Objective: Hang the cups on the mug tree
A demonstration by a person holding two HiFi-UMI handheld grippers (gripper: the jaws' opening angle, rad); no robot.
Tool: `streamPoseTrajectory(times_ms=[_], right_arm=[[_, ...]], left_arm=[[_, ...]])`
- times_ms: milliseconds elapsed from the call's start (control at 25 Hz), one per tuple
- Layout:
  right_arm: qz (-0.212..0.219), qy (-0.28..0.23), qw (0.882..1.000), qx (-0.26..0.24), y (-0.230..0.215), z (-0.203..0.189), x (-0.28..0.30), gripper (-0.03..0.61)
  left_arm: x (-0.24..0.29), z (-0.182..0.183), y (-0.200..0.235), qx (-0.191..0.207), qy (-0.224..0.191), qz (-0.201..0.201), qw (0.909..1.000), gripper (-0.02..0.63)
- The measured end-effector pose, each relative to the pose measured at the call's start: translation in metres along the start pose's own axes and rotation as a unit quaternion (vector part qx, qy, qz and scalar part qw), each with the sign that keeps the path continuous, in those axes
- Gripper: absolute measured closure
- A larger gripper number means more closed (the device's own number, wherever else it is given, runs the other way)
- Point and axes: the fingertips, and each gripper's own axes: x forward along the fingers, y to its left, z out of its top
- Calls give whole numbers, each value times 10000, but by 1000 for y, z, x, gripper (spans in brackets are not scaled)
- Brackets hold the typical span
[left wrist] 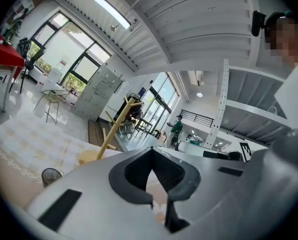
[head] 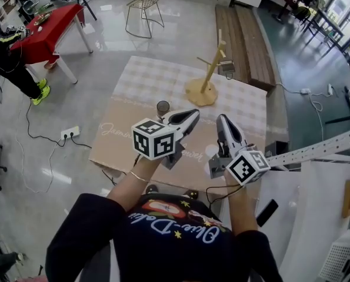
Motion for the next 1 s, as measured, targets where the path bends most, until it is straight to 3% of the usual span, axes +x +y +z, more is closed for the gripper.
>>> streamPoseTrajectory(times_ms=[360,1000], right_arm=[[118,45,9998,-119,38,-17,17,568],[91,211,9995,-238,94,-54,36,568]], left_arm=[[-45,11,21,456,-99,237,9986,606],[-115,20,56,649,-168,413,9969,606]])
